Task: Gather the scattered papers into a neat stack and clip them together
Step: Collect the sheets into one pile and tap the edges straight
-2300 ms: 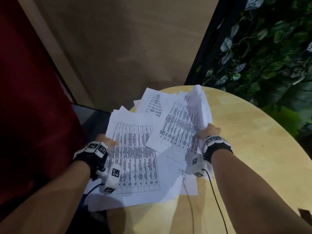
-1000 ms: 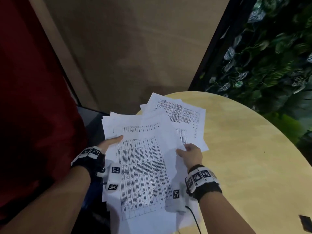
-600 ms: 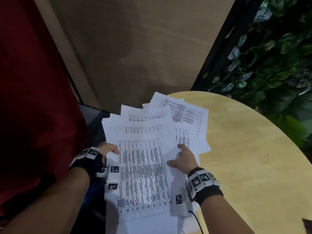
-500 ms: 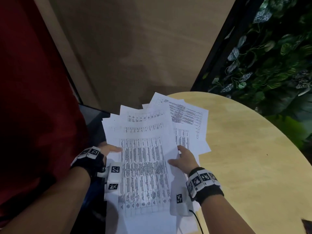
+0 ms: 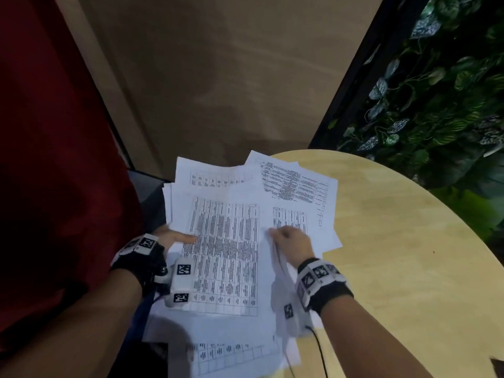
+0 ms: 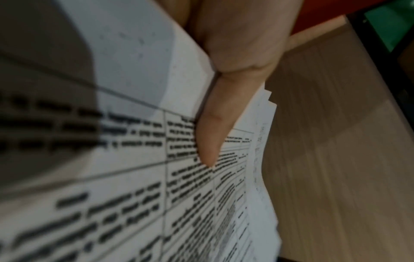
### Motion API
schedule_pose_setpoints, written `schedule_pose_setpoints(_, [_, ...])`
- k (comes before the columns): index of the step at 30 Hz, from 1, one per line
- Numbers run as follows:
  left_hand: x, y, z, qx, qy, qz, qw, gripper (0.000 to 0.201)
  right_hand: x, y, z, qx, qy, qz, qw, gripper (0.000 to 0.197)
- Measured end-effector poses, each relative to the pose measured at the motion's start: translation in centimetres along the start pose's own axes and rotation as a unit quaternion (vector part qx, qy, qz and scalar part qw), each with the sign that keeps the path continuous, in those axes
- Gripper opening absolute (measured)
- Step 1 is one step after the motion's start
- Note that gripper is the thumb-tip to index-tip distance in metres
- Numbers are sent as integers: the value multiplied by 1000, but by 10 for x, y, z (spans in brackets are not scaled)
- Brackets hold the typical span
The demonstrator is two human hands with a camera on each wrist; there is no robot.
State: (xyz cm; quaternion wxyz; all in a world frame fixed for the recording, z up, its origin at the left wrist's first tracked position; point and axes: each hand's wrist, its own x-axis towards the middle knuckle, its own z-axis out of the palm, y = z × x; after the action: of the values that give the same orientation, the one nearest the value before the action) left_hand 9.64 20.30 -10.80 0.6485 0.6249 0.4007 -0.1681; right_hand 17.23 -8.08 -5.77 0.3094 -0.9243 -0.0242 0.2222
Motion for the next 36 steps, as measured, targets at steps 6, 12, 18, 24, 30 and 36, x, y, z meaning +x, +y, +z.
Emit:
schedule_pose_setpoints(6, [-14, 15, -15, -2, -18, -10, 1000, 69, 21, 34, -43, -214, 73, 157, 961, 100])
schedule_pose_setpoints(12, [4, -8, -20, 109, 55, -55, 991, 118, 22, 34, -24, -16, 96, 227, 969, 101])
schedule_pose_setpoints(18, [27, -15, -30, 118, 36, -74, 990, 124, 11, 35, -20, -89, 112, 280, 949, 84])
schedule_pose_setpoints(24, [11, -6, -14, 102, 6, -96, 990, 81, -8, 35, 11, -145, 93, 248, 953, 117])
schedule_pose_setpoints(30, [140, -71, -48, 83, -16, -73, 994, 117, -4, 47, -19, 70, 180, 236, 952, 127])
schedule_pose_setpoints(36, [85, -49, -47, 83, -17, -97, 992, 124, -7, 55, -56, 23, 154, 150, 976, 65])
